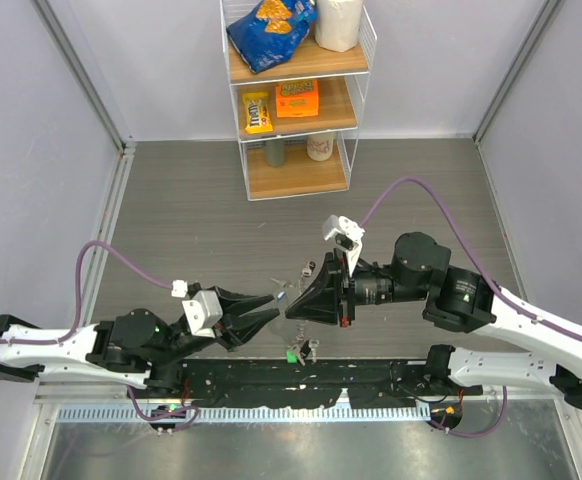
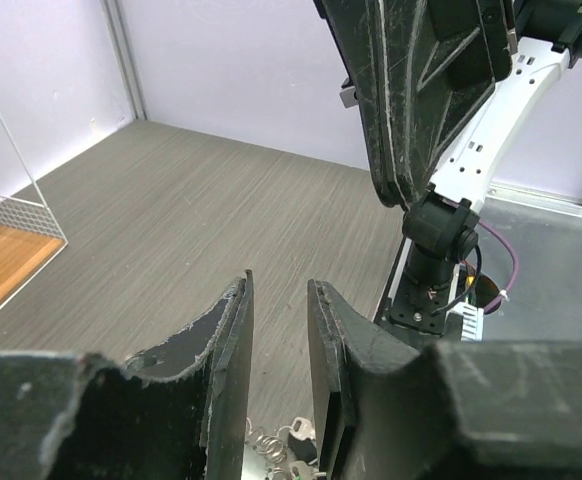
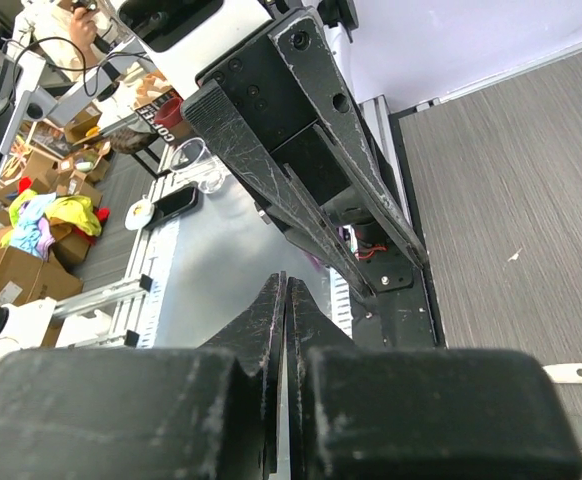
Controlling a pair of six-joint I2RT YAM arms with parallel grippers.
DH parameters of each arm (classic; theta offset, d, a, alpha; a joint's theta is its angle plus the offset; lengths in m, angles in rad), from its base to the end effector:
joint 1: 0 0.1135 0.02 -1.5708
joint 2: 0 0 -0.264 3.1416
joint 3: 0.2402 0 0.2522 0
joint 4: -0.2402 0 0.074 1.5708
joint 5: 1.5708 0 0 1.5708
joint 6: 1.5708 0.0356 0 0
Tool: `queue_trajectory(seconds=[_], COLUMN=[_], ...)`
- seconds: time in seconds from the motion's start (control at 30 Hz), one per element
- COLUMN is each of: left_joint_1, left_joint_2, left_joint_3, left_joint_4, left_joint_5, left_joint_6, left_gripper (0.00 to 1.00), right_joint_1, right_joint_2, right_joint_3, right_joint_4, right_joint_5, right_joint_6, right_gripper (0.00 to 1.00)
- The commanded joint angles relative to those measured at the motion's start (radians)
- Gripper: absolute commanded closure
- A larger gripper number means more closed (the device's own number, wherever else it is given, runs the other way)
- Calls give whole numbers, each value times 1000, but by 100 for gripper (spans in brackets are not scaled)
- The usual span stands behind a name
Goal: Put the keys on the keyring
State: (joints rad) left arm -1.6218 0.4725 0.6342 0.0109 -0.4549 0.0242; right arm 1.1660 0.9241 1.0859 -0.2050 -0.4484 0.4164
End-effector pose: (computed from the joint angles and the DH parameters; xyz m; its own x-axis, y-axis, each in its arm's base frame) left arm 0.0094 -0.1221 0.3505 0.0135 -0.1621 -0.9867 0.9191 0.3905 -0.0516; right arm 0.0642 0.1890 0.4183 -0.4196 -0.0538 -0.9061 -0.9067 -0.0235 0.4212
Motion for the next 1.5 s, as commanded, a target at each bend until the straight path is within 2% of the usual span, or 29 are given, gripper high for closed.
queue_trajectory(seconds=[0.0,0.13,0.2,0.27,0.4,0.53,0.63,0.9,1.2,1.47], left_joint_1=[2,2,2,2,2,2,2,2,2,2], left_joint_2=[-8,3,14,20,41,54,54,29,21,-21], left_joint_3=[-5,-1,-1,2,10,10,4,-27,-51,-97], left_joint_4=[38,23,14,0,-51,-78,-91,-78,-81,-66], left_joint_5=[-1,-16,-33,-54,-125,-188,-203,-223,-237,-240], left_joint_6=[-18,-18,-49,-52,-73,-90,-95,-95,-99,-98], left_gripper=[67,67,67,67,67,67,66,64,60,59], right_joint_1=[-3,-23,-41,-81,-193,-259,-275,-276,-276,-275], right_joint_2=[-48,-65,-59,-51,-36,14,68,237,502,685], right_joint_3=[-7,-29,-47,-89,-171,-236,-259,-300,-175,-52], right_joint_4=[7,-54,-82,-86,-74,-39,-19,98,104,87], right_joint_5=[54,143,197,215,231,301,352,413,408,432], right_joint_6=[-25,-36,-37,-18,39,79,88,91,4,-48], right_gripper=[95,95,91,73,51,39,35,30,31,38])
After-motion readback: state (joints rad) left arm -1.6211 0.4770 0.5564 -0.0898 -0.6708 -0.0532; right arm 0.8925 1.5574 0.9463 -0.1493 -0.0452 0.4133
